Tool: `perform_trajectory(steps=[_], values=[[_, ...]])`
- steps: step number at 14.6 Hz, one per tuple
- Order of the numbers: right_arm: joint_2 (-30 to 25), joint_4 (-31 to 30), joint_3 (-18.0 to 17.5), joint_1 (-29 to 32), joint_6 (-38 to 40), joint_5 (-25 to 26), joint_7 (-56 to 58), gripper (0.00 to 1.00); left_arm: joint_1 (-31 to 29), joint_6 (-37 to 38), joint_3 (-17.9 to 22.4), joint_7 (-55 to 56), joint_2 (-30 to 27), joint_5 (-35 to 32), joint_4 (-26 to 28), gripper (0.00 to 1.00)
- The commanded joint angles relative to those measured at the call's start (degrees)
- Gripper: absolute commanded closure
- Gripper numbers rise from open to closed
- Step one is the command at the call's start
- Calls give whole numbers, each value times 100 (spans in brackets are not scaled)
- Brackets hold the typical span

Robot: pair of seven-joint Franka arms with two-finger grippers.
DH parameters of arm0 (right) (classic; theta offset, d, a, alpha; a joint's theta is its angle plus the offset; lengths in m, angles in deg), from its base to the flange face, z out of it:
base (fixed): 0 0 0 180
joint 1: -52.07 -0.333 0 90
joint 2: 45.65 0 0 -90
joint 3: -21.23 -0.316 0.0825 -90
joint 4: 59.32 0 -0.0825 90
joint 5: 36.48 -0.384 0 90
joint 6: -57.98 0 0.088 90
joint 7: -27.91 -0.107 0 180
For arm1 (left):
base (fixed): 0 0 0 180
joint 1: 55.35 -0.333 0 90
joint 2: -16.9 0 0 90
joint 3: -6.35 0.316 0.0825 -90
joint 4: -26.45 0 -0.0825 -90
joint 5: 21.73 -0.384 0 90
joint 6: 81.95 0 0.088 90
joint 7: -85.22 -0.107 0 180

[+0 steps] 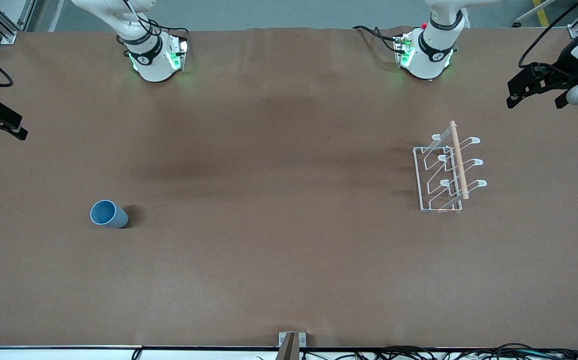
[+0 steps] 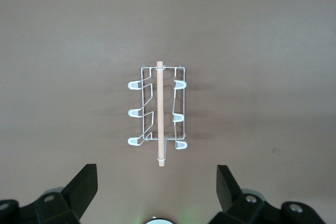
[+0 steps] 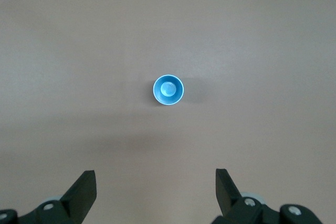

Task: Hang cup on cup holder
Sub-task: 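Move the right gripper down toward the light blue cup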

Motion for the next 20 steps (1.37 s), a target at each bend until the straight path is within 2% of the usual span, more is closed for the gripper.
perform_trajectory(steps=[1, 11, 13, 16, 20], values=[[-15, 20, -65, 55, 0, -88, 40, 0, -13, 115, -2, -78, 43, -27, -129, 0], [-15, 20, -74, 28, -61, -219, 5, 0, -39, 115, 15, -70, 43, -27, -138, 0], [55, 12, -65, 46, -332, -290, 23, 0, -39, 115, 15, -78, 52, -27, -138, 0], [475, 29, -65, 99, -605, -273, 49, 0, -39, 115, 15, -87, 96, -18, -147, 0], [1266, -6, -56, 125, -1404, -272, 58, 0, -30, 115, 7, -87, 105, -18, -147, 0]])
